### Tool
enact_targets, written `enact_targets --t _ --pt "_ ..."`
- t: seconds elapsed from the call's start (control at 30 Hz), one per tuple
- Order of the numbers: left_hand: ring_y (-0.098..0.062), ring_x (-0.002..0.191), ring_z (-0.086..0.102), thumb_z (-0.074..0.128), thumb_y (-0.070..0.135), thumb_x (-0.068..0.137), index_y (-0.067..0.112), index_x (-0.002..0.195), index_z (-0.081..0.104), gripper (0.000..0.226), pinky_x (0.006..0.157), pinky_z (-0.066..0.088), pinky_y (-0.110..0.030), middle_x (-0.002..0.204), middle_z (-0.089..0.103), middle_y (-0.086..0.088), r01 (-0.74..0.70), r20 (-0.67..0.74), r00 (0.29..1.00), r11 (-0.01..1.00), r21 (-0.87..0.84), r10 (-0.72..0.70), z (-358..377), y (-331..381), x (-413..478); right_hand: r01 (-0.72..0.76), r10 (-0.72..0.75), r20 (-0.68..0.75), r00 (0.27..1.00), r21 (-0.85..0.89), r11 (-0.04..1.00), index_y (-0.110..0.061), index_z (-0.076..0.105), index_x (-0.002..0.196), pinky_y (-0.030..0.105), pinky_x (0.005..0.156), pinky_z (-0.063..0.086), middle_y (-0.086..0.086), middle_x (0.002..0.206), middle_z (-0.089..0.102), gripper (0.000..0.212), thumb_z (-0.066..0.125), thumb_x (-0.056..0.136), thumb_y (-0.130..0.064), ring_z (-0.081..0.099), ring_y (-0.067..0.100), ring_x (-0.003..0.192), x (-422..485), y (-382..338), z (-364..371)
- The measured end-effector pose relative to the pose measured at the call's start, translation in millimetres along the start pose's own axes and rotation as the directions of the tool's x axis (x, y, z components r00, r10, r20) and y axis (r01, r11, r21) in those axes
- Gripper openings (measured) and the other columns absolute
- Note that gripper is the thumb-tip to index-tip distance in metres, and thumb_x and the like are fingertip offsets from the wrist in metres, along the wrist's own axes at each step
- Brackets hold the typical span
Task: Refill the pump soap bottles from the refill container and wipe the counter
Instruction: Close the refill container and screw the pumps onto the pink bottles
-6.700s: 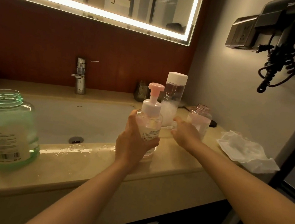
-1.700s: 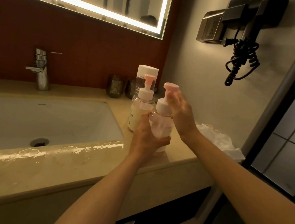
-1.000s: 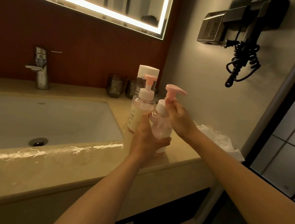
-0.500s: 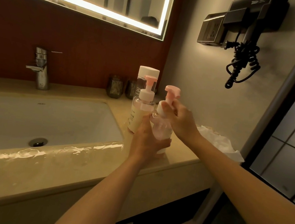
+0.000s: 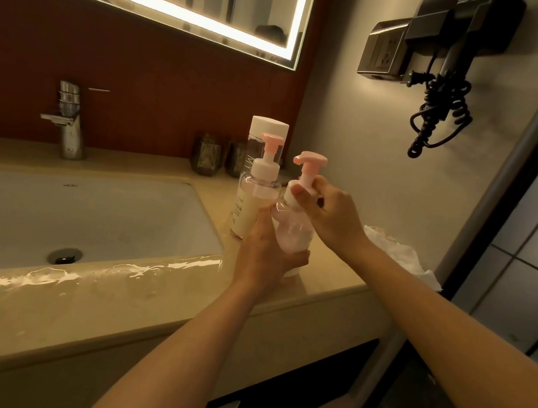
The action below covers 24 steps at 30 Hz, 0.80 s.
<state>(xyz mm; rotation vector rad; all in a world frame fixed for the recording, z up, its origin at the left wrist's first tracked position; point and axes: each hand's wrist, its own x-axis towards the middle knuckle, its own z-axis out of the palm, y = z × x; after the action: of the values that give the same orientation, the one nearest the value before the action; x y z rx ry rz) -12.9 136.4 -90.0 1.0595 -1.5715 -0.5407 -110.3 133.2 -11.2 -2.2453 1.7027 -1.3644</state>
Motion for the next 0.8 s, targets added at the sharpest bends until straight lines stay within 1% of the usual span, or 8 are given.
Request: enact_targets --t 0.1,0.17,0.23,0.3,0.47,0.6,0.7,0.8 --pt "-0.023 0.113 0.051 0.082 0.029 0.066 0.018 0.135 0.026 0.089 0.09 0.044 -0.031 0.13 0.049 -0.004 -0.002 0.012 1.0 1.0 0.005 0.002 -0.2 0.7 0.4 -0.031 0.029 -0.051 0.998 -0.035 0.999 -0.009 0.048 0.116 0.029 0.083 0.05 0.006 0.113 0.061 0.049 0.059 0.084 -0.045 0.055 0.012 0.088 8.1 1.2 6.5" --pt "-0.024 0.114 0.051 0.082 0.028 0.066 0.018 0.135 0.026 0.09 0.091 0.045 -0.035 0.131 0.048 -0.004 0.004 0.009 1.0 1.0 0.005 -0.004 -0.6 1.4 0.4 -0.084 0.085 -0.008 0.996 0.068 0.994 -0.013 0.039 0.124 0.033 0.083 0.051 0.005 0.12 0.056 0.053 0.056 0.086 -0.045 0.054 0.012 0.092 11.4 -1.6 14.1" --pt "-0.023 0.114 0.05 0.082 0.029 0.066 0.019 0.135 0.025 0.089 0.092 0.046 -0.036 0.131 0.048 -0.003 0.006 -0.013 1.0 1.0 0.003 -0.006 -0.7 0.7 0.8 -0.096 0.092 0.027 0.995 0.18 0.979 -0.017 0.033 0.134 0.028 0.082 0.048 0.002 0.128 0.052 0.054 0.052 0.089 -0.042 0.052 0.01 0.098 11.7 -5.2 19.7" --pt "-0.023 0.112 0.052 0.082 0.029 0.066 0.02 0.134 0.026 0.089 0.091 0.047 -0.035 0.129 0.049 -0.002 0.008 -0.025 1.0 1.0 -0.011 -0.008 0.5 -0.5 1.2 -0.076 0.073 0.023 0.997 0.199 0.977 -0.017 0.035 0.136 0.021 0.08 0.045 0.0 0.126 0.054 0.051 0.047 0.092 -0.039 0.052 0.009 0.098 7.0 -8.1 20.7" --pt "-0.021 0.108 0.054 0.083 0.028 0.064 0.021 0.133 0.028 0.088 0.086 0.048 -0.031 0.126 0.052 -0.002 -0.015 -0.034 0.999 1.0 -0.015 0.015 2.0 -2.6 0.9 -0.01 0.015 -0.041 0.999 0.12 0.993 -0.012 0.049 0.127 0.034 0.087 0.053 0.006 0.115 0.063 0.04 0.042 0.095 -0.035 0.061 0.016 0.096 -10.4 0.3 11.3" --pt "-0.021 0.111 0.053 0.083 0.029 0.064 0.022 0.133 0.027 0.089 0.089 0.046 -0.031 0.128 0.051 -0.001 -0.018 -0.034 0.999 1.0 -0.019 0.018 4.0 -5.2 1.7 0.021 -0.039 -0.213 0.976 -0.085 0.996 -0.01 0.061 0.11 0.024 0.078 0.049 0.006 0.106 0.067 0.042 0.056 0.086 -0.045 0.063 0.018 0.088 -7.5 -1.3 6.4" --pt "-0.02 0.112 0.053 0.083 0.031 0.065 0.022 0.135 0.025 0.091 0.084 0.041 -0.024 0.13 0.049 -0.001 -0.012 -0.027 1.0 1.0 -0.003 0.012 5.3 -6.4 2.2 -0.097 0.067 -0.203 0.977 -0.138 0.986 -0.013 0.048 0.109 0.021 0.072 0.046 -0.001 0.1 0.06 0.053 0.058 0.08 -0.056 0.057 0.012 0.082 1.7 -5.5 9.8" --pt "-0.021 0.111 0.053 0.083 0.032 0.064 0.023 0.134 0.025 0.091 0.082 0.042 -0.023 0.129 0.05 -0.001 -0.005 -0.03 1.0 1.0 -0.007 0.005 5.4 -8.9 3.6 -0.097 0.096 -0.072 0.993 -0.009 0.995 -0.018 0.03 0.131 0.025 0.076 0.047 0.003 0.121 0.055 0.054 0.05 0.089 -0.047 0.06 0.019 0.098 1.3 -6.3 22.9"
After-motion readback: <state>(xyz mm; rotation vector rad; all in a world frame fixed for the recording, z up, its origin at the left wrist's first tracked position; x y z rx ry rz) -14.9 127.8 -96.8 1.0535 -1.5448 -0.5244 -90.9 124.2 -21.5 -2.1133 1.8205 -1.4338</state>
